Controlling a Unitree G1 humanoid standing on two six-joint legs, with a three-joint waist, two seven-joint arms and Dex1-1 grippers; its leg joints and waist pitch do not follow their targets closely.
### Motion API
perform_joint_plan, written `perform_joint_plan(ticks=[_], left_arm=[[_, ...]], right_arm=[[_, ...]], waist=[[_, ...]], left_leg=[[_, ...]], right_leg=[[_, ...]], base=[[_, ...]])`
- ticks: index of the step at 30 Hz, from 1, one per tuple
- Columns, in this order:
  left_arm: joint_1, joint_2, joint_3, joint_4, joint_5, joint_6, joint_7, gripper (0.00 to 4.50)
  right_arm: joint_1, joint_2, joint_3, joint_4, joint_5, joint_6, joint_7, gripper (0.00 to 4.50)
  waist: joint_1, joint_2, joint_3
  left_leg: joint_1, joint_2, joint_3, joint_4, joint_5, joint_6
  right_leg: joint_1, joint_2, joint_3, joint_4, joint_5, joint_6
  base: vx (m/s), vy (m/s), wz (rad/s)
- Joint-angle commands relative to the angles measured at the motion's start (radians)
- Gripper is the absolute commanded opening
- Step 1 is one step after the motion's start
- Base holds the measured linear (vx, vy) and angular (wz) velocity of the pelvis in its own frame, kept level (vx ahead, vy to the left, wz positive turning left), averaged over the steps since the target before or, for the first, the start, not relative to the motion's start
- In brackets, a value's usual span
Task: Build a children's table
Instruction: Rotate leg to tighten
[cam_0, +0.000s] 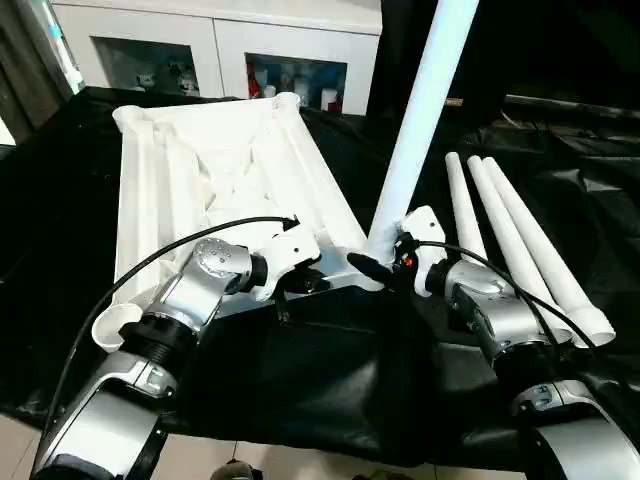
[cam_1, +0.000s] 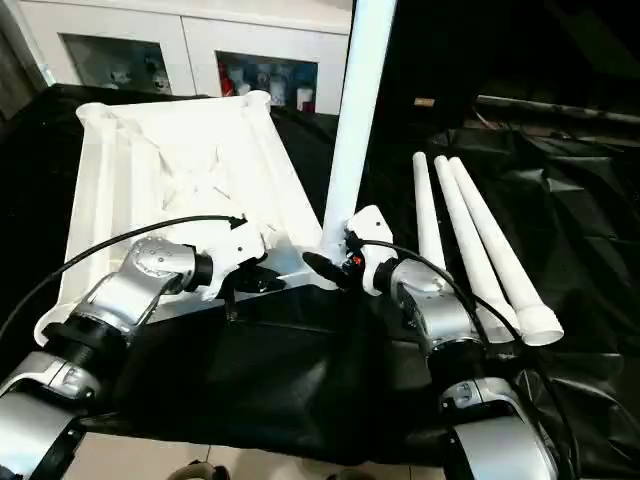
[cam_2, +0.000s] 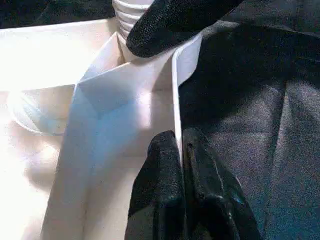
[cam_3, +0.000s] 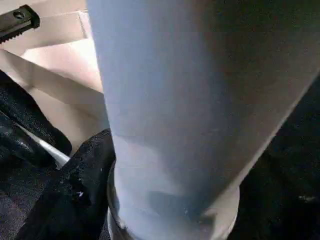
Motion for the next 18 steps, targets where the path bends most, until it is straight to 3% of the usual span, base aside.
perform_joint_plan(ticks=[1, 6, 12, 15, 17, 18], left_arm=[[0.017, 0.003, -0.026, -0.014, -0.005, 0.003, -0.032, 0.0], [0.022, 0.005, -0.021, -0.026, -0.001, 0.016, -0.029, 0.0], [0.024, 0.008, -0.018, -0.024, 0.005, 0.037, -0.018, 0.0], [0.013, -0.004, -0.013, -0.002, 0.012, 0.064, 0.013, 0.0], [0.004, -0.018, -0.007, 0.017, 0.019, 0.08, 0.047, 0.0], [-0.009, -0.037, -0.001, 0.04, 0.024, 0.096, 0.081, 0.0]], right_arm=[[0.009, -0.02, 0.007, -0.028, 0.0, 0.016, 0.012, 3.27], [0.024, -0.018, 0.012, -0.042, -0.007, 0.02, 0.026, 2.85], [0.045, -0.002, 0.006, -0.061, 0.005, 0.041, 0.018, 2.75], [0.051, 0.033, -0.035, -0.039, 0.014, 0.064, -0.095, 2.74], [0.051, 0.058, -0.064, -0.019, 0.014, 0.082, -0.19, 2.74], [0.051, 0.086, -0.092, 0.004, 0.019, 0.102, -0.279, 2.74]], waist=[[0.004, -0.002, -0.066], [0.01, -0.006, -0.064], [0.01, -0.004, -0.063], [0.009, -0.004, -0.062], [0.006, -0.006, -0.06], [0.004, -0.004, -0.057]], left_leg=[[0.018, 0.056, -0.016, -0.053, -0.136, 0.074], [0.019, 0.057, -0.015, -0.052, -0.14, 0.08], [0.021, 0.058, -0.015, -0.054, -0.149, 0.071], [0.021, 0.058, -0.015, -0.054, -0.151, 0.064], [0.022, 0.056, -0.015, -0.056, -0.173, 0.048], [0.026, 0.058, -0.017, -0.06, -0.211, 0.023]], right_leg=[[0.05, -0.085, 0.046, -0.058, -0.002, -0.258], [0.049, -0.086, 0.046, -0.059, -0.024, -0.257], [0.048, -0.084, 0.045, -0.06, -0.036, -0.253], [0.046, -0.085, 0.046, -0.061, -0.045, -0.251], [0.044, -0.085, 0.046, -0.066, -0.092, -0.243], [0.038, -0.085, 0.046, -0.072, -0.156, -0.232]], base=[[0.0, 0.0, 0.0], [0.0, 0.0, 0.0], [0.0, 0.0, 0.0], [0.0, 0.0, 0.0], [0.0, 0.0, 0.0], [0.0, 0.0, 0.0]])
